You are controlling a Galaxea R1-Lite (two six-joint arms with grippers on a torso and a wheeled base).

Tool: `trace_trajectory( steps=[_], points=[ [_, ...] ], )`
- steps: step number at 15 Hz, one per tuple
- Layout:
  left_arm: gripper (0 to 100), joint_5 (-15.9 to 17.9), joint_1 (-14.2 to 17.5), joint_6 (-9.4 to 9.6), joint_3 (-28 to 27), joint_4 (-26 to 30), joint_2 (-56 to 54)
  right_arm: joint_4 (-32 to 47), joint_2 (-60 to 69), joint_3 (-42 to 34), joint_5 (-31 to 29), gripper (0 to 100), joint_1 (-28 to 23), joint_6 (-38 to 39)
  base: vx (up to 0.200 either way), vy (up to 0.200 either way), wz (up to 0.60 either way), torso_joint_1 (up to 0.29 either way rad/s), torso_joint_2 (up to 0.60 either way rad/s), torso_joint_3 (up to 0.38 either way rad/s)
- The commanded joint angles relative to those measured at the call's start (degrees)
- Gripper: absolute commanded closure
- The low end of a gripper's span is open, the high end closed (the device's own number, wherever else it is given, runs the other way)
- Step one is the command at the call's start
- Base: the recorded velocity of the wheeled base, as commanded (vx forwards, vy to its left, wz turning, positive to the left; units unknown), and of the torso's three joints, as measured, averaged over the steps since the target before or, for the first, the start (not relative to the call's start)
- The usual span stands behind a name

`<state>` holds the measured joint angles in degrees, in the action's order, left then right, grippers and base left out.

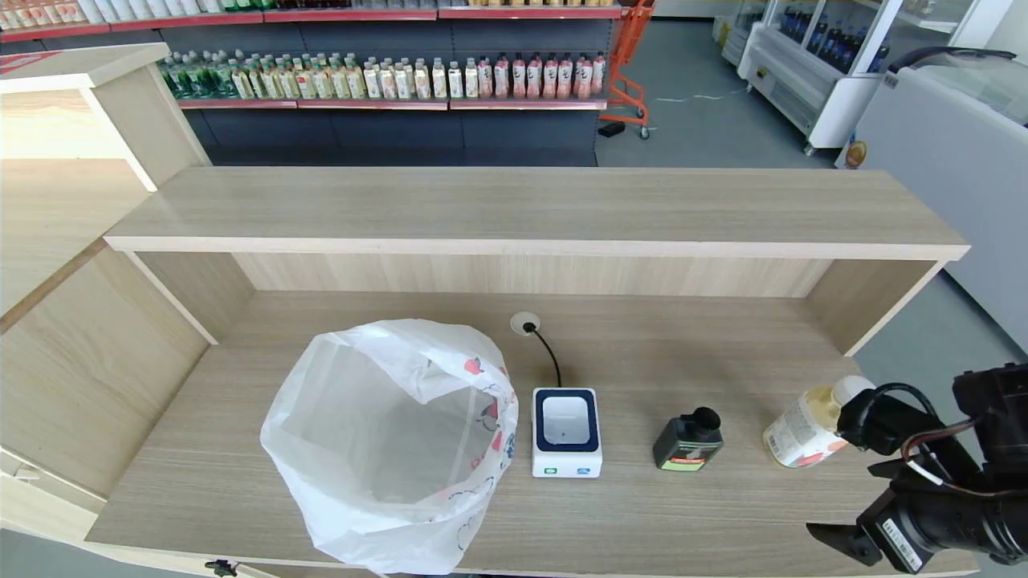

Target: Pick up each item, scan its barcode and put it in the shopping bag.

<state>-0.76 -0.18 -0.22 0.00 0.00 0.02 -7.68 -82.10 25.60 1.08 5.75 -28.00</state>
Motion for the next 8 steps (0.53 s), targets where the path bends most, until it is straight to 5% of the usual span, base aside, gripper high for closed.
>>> trace_trajectory(
  steps=[1, 8],
  points=[
    [0, -0.04, 0.01, -0.04, 0.00, 0.00, -0.02, -2.52, -5.79, 0.68, 0.32, 0, 1.72, -0.65, 0.000, 0.000, 0.00, 0.000, 0.00, 0.000],
    [0, -0.04, 0.01, -0.04, 0.00, 0.00, -0.02, -9.63, -17.12, 7.62, 7.53, 0, 3.39, -5.13, 0.000, 0.000, 0.00, 0.000, 0.00, 0.000]
  ],
)
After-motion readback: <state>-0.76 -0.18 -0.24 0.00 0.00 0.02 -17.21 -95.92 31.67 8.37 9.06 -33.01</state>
